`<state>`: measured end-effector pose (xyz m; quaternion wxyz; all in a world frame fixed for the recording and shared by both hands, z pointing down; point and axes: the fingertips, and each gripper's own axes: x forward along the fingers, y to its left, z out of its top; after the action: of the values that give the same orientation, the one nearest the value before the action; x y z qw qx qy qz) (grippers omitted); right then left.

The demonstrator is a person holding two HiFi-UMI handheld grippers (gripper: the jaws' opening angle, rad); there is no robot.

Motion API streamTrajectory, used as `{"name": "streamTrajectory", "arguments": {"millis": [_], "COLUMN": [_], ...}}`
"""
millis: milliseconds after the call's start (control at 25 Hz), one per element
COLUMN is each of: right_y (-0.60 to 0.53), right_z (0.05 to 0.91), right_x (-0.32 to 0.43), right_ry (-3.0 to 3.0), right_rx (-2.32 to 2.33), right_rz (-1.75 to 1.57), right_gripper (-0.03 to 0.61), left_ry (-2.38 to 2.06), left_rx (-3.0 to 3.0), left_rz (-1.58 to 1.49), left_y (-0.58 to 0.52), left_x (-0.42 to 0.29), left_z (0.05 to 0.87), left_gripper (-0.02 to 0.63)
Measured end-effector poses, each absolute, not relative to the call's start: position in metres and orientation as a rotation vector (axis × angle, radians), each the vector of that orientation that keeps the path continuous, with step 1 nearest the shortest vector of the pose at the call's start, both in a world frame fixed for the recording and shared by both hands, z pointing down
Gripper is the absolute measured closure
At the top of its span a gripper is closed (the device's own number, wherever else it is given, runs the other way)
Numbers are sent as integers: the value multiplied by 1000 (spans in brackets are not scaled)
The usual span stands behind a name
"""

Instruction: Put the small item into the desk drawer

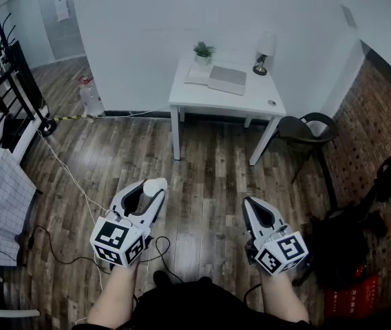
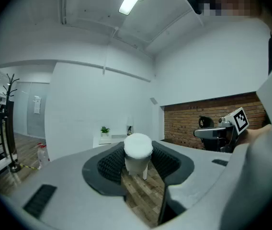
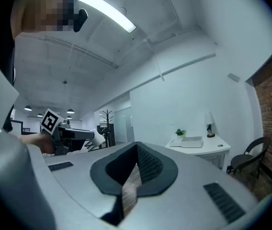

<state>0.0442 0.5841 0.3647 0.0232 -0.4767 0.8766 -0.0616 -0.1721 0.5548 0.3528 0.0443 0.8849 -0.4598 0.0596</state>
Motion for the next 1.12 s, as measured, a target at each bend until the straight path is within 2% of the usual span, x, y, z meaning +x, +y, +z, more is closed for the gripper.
{"name": "streamTrajectory", "arguments": {"millis": [760, 1120], "right_y": [617, 552], "right_z": [392, 420], "right_x": [86, 104], "right_ry": [2723, 2723], "right_rx": [-1362, -1472], "right_rz": [-318, -372], "right_gripper": [575, 575], "left_ry": [-1367, -1299], "left_rx": [2668, 2631], "left_rz": [166, 169], "left_y": [566, 472], "left_x": [-123, -111], "left_z": [373, 412], "left_gripper": [436, 436]}}
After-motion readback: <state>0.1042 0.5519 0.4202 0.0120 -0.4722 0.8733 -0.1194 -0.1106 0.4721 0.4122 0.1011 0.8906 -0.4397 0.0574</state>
